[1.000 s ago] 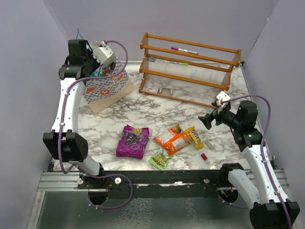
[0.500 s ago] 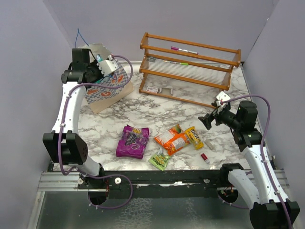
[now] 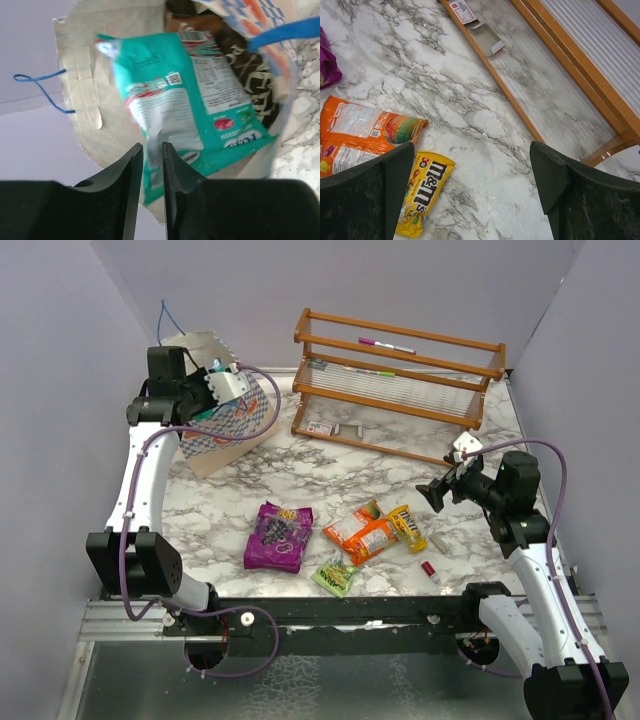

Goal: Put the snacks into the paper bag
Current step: Place the snack in the paper bag.

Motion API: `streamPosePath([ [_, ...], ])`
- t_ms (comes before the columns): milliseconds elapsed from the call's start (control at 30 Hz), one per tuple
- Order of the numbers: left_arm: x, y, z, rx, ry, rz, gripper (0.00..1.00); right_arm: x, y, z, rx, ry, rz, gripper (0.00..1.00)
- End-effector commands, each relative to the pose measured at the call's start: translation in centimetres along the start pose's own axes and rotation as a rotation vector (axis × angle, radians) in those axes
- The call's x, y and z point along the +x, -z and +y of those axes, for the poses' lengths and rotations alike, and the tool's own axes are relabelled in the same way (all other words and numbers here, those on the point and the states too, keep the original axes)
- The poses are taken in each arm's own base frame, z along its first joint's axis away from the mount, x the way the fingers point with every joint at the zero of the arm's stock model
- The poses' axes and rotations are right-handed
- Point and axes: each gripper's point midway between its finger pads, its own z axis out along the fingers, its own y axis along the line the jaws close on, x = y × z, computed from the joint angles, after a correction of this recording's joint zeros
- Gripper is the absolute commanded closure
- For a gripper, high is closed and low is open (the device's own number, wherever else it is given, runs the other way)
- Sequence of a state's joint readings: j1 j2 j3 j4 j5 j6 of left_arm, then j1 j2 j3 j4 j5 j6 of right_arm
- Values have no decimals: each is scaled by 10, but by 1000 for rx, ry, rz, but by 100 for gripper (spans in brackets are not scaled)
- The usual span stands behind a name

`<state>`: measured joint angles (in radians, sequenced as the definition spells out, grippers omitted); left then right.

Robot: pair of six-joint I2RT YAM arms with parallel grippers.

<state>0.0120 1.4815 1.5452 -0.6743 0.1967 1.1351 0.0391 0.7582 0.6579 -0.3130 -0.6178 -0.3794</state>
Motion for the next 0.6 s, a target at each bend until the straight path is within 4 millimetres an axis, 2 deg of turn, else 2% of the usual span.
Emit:
streamPosePath([
  [0, -22, 22, 26, -113, -7, -85, 72, -1, 0, -2, 5, 21, -14, 1],
  [33, -23, 24, 28, -124, -4, -92, 68, -1, 0, -1, 0, 19, -14, 1],
  [100, -27, 28, 35, -153, 13, -106, 52, -1, -1, -1, -6, 18, -15, 1],
  [233, -37, 40, 50, -217, 52, -140, 33, -1, -1, -1, -1, 19, -14, 1],
  [433, -58, 59, 79, -318, 206, -217, 24, 0, -2, -1, -5, 15, -10, 0],
  [567, -75, 73, 87, -335, 342, -279, 20, 1, -2, -2, -3, 14, -6, 0],
])
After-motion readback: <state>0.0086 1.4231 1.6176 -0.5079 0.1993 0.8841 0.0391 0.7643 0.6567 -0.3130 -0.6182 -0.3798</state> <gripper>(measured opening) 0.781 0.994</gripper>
